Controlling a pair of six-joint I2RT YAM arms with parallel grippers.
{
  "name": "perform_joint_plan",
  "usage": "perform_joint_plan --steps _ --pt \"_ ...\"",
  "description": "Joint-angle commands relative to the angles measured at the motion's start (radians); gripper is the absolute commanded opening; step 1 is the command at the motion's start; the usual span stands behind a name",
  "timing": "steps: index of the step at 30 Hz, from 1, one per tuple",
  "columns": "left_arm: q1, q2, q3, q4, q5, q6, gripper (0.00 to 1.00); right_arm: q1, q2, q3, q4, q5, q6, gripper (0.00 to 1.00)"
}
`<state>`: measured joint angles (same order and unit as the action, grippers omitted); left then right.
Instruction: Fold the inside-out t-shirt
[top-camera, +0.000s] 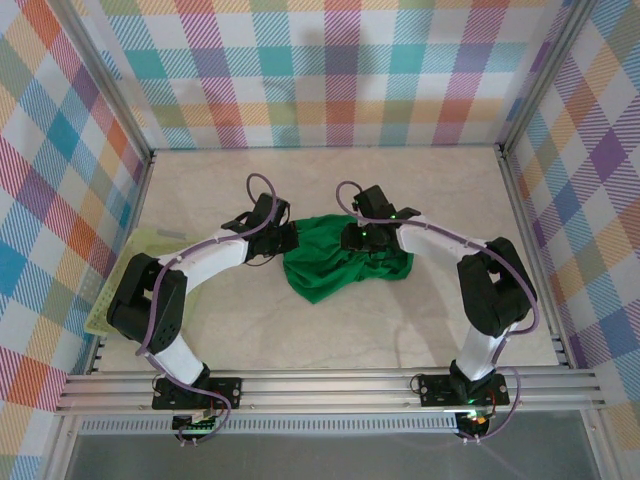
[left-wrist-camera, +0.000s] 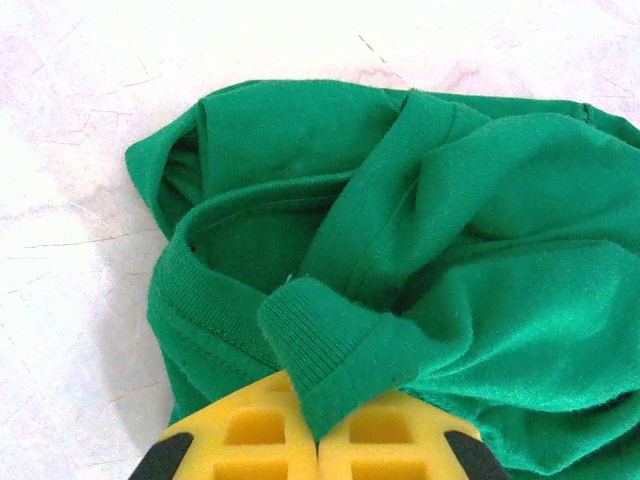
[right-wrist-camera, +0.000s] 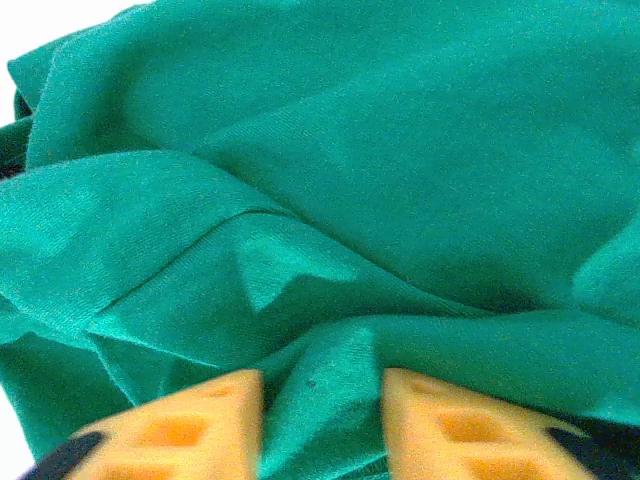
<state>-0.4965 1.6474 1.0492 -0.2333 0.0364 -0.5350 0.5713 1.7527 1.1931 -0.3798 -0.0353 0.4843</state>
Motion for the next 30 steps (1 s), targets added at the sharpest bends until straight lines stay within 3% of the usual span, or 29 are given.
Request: perform_joint_plan --steps 1,8,14,23,26,30 --pt "-0.01 -0.025 0.001 0.006 0.0 -0.008 0.0 0.007 0.015 0.008 -0.027 0.014 -0.001 0.28" --pt "-0.011 -0.024 0.002 0.001 0.006 -0.005 0.0 0.014 -0.041 0.019 -0.038 0.042 -0.032 0.0" --pt "-0.034 -0.065 -0.013 0.034 0.019 0.012 0.0 0.014 -0.167 0.036 -0.094 0.075 -0.073 0.0" --pt "-0.101 -0.263 -0.097 0.18 0.005 0.05 0.0 0.013 -0.463 0.02 -0.218 0.175 -0.176 0.0" --pt "-0.128 -0.292 -0.114 0.194 -0.024 0.059 0.0 0.014 -0.478 0.033 -0.24 0.171 -0.177 0.0" --pt "-0.111 -0.223 -0.081 0.108 -0.099 0.034 0.0 0.014 -0.362 0.077 -0.23 0.091 -0.165 0.0"
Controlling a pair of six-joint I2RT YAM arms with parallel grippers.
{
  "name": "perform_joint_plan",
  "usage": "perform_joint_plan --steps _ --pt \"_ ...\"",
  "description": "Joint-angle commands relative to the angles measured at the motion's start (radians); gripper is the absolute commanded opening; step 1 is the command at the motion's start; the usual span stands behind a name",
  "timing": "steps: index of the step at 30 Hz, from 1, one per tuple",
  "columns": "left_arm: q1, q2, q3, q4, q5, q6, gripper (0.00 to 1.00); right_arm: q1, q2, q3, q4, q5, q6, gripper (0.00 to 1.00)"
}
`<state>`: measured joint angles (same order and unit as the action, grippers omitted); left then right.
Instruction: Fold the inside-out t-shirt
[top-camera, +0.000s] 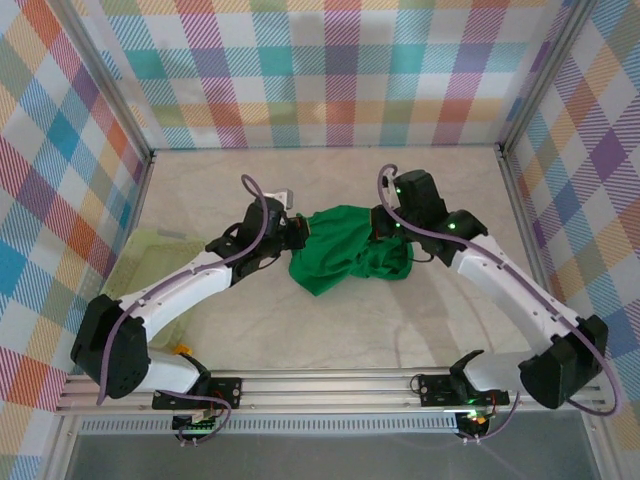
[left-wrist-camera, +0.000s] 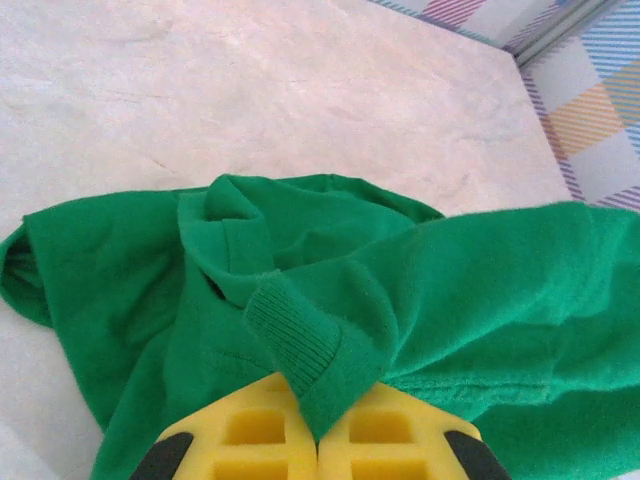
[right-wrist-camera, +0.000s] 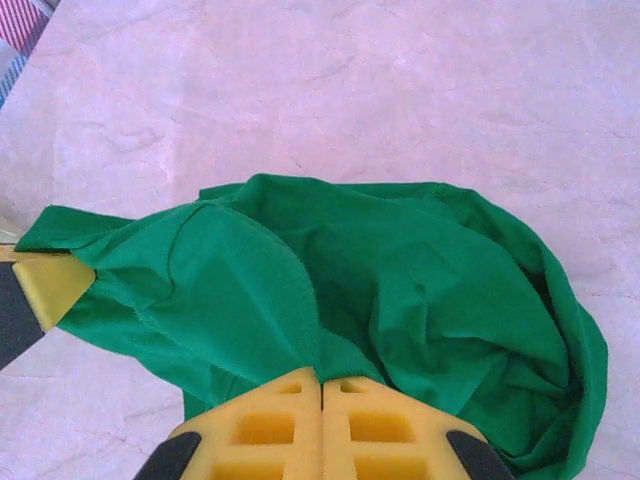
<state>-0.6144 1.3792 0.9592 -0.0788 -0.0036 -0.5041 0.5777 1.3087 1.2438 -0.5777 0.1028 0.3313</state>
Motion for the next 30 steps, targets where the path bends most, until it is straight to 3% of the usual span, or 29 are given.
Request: perform_joint_plan --steps 1,6,13,16,20,22,30 --pt "0.019 0.076 0.027 -0.079 -0.069 -0.011 0.0 0.007 0.133 0.039 -0.026 -0.067 -0.01 0.0" --pt "0.067 0.248 0.132 -0.253 -0.062 -0.038 0.0 -0.012 0.396 0.186 -0.051 -0.103 0.004 0.0" --pt "0.066 0.316 0.161 -0.26 -0.005 -0.018 0.0 -0.051 0.689 0.47 -0.095 -0.123 -0.005 0.04" --pt "0.067 0.323 0.163 -0.257 0.002 -0.012 0.0 -0.052 0.739 0.523 -0.086 -0.138 -0.013 0.14" --pt "0.067 0.322 0.162 -0.26 -0.006 -0.012 0.0 -0.053 0.712 0.512 -0.099 -0.143 -0.019 0.33" --pt "0.067 0.315 0.156 -0.262 -0.015 -0.012 0.0 -0.053 0.642 0.447 -0.077 -0.136 -0.021 0.38" --pt "0.07 0.315 0.154 -0.254 -0.032 -0.016 0.0 -0.052 0.388 0.136 0.032 -0.235 0.01 0.24"
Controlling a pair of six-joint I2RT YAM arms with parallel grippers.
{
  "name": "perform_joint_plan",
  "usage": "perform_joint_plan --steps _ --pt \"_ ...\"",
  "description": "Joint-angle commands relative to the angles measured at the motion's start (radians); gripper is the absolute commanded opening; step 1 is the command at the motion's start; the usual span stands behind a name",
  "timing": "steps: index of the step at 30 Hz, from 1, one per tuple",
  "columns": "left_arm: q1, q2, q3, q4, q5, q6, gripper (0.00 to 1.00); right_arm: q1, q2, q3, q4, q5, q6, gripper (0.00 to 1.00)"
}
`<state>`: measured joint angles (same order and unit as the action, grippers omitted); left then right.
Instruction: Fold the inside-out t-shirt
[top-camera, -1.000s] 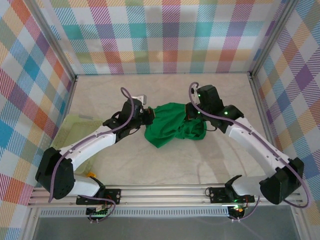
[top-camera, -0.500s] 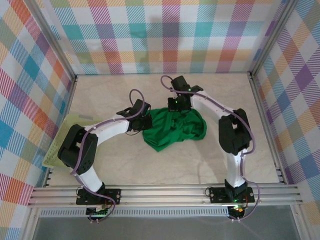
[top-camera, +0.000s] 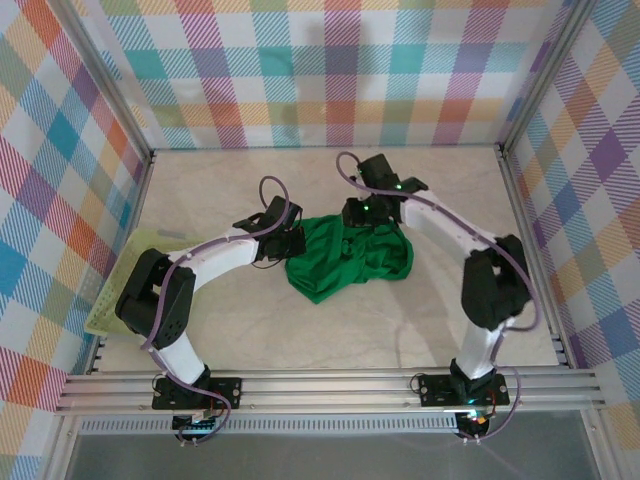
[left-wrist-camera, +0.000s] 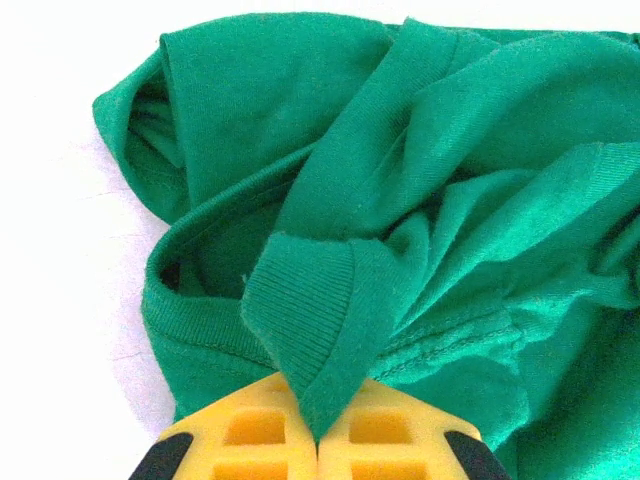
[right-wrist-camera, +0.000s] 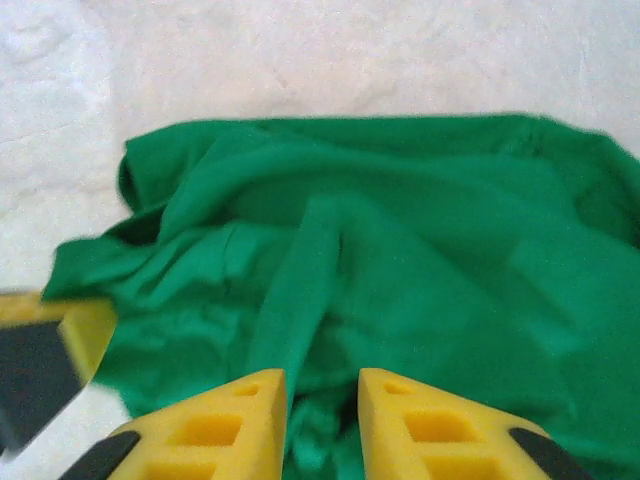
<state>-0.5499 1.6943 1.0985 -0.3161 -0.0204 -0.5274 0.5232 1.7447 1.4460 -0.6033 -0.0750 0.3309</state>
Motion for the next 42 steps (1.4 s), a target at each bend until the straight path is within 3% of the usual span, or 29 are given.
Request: perform_joint_plan --steps 1,9,27,31,42 --pt "0.005 -0.001 0.015 -0.014 -0.013 0.006 0.0 0.004 -0.051 -0.096 0.073 -0.069 0.015 0.22" --pt "0.005 0.0 0.022 -0.017 -0.001 0.004 0.0 0.025 0.007 -0.144 0.15 -0.061 0.001 0.18" --pt "0.005 -0.022 0.005 -0.005 0.012 -0.001 0.0 0.109 0.142 0.007 0.094 0.202 -0.12 0.37" --pt "0.005 -0.03 -0.003 0.0 0.012 0.0 0.0 0.11 0.173 0.035 0.065 0.263 -0.127 0.38" --pt "0.005 -0.03 -0.009 0.002 0.004 0.004 0.0 0.141 0.194 0.041 0.062 0.235 -0.154 0.47"
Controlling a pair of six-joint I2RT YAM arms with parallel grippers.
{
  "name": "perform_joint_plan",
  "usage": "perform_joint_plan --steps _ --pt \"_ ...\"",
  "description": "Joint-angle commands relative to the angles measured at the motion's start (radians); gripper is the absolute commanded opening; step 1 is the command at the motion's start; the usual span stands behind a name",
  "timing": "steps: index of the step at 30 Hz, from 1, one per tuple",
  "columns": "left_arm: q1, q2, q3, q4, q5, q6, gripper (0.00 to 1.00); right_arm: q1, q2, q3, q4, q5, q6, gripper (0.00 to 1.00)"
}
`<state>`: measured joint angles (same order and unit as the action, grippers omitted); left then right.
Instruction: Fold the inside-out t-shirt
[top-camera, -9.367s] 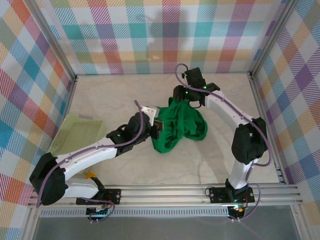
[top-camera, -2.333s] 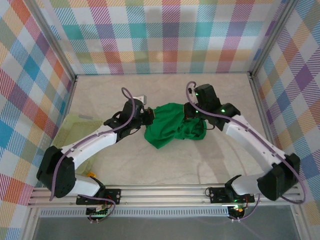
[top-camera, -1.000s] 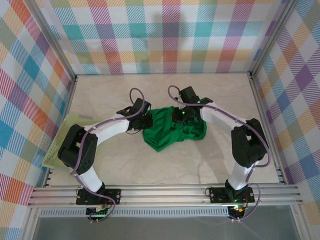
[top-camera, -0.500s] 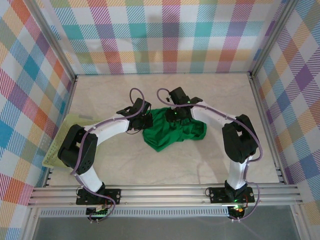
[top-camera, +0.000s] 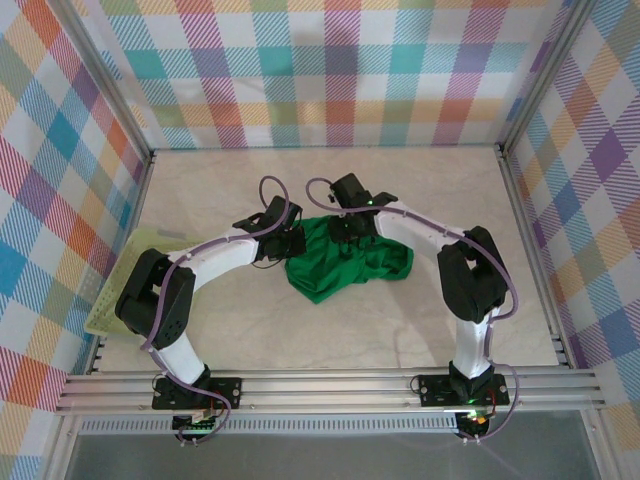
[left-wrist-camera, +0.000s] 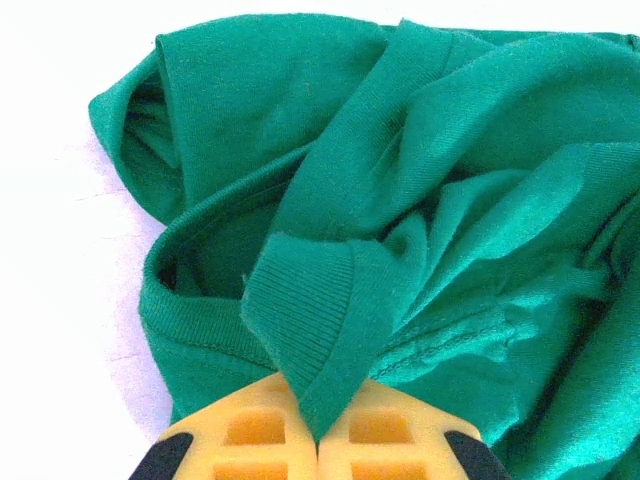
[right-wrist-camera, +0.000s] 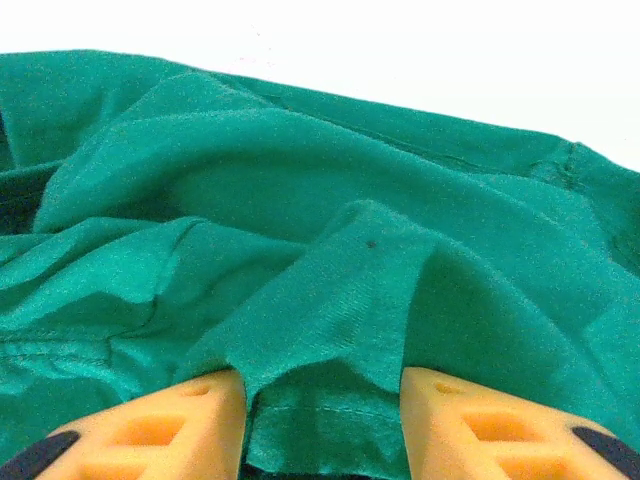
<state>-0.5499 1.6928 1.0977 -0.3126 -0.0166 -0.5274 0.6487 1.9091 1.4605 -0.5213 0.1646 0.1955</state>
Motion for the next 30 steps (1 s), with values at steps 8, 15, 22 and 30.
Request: perform_joint_plan --steps 8,15,22,30 --pt "0.005 -0.038 -0.004 -0.013 -0.005 0.008 0.0 0.022 0.052 0.043 -0.05 0.045 -0.026 0.44" --pt "0.005 -0.039 -0.001 -0.016 -0.017 0.009 0.0 0.026 0.004 0.022 -0.06 0.075 -0.029 0.26" --pt "0.014 -0.056 0.005 -0.018 -0.028 0.007 0.0 0.026 -0.082 -0.003 -0.067 0.096 -0.044 0.07" --pt "0.028 -0.072 0.017 -0.021 -0.02 0.005 0.0 0.026 -0.168 -0.029 -0.072 0.087 -0.049 0.05"
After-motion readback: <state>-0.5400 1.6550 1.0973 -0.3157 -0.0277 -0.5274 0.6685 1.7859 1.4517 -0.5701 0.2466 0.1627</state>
